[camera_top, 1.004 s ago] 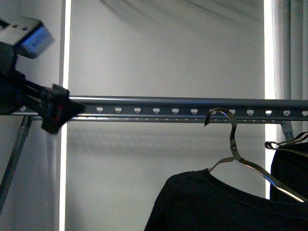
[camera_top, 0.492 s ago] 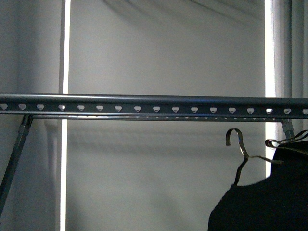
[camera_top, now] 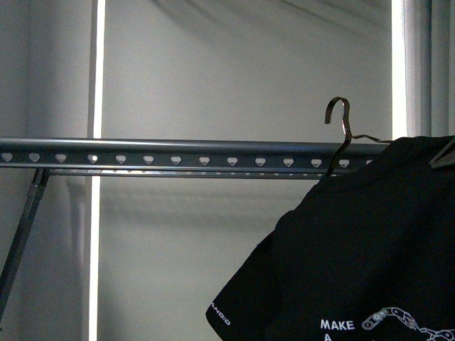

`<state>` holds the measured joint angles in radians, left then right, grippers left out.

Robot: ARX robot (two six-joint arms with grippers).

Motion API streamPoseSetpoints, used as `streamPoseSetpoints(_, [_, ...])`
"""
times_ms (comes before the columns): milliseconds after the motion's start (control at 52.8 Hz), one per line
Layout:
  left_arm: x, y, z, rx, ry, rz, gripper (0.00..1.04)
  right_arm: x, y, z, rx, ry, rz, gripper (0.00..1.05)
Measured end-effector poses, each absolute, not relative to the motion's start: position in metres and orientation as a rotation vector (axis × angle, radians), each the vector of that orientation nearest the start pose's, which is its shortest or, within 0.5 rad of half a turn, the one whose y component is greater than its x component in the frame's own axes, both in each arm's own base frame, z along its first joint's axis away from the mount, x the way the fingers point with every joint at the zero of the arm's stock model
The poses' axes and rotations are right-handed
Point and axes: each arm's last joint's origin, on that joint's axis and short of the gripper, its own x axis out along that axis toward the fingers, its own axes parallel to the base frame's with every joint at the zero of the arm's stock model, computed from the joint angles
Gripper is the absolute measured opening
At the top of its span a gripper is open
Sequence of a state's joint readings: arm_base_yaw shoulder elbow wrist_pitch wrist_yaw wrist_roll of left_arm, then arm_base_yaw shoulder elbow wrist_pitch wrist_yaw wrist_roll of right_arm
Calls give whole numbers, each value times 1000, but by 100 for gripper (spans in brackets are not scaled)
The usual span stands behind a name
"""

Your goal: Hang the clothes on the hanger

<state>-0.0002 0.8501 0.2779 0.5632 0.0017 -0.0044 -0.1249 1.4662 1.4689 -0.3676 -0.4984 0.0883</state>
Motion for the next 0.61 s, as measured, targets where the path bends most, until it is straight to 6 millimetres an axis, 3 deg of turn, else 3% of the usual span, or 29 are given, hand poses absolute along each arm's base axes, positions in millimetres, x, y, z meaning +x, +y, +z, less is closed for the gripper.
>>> streamPoseSetpoints(246, [160,0,199,-4,4,-2,4,353,-23,396,220,403,302,5])
streamPoseSetpoints(398, [148,0,190,-4,4,-2,4,374,-22,376,240,463,256,5])
streamPoseSetpoints(606, [136,0,182,-2,2,-1,4,378,-19,350,239,478,252,5])
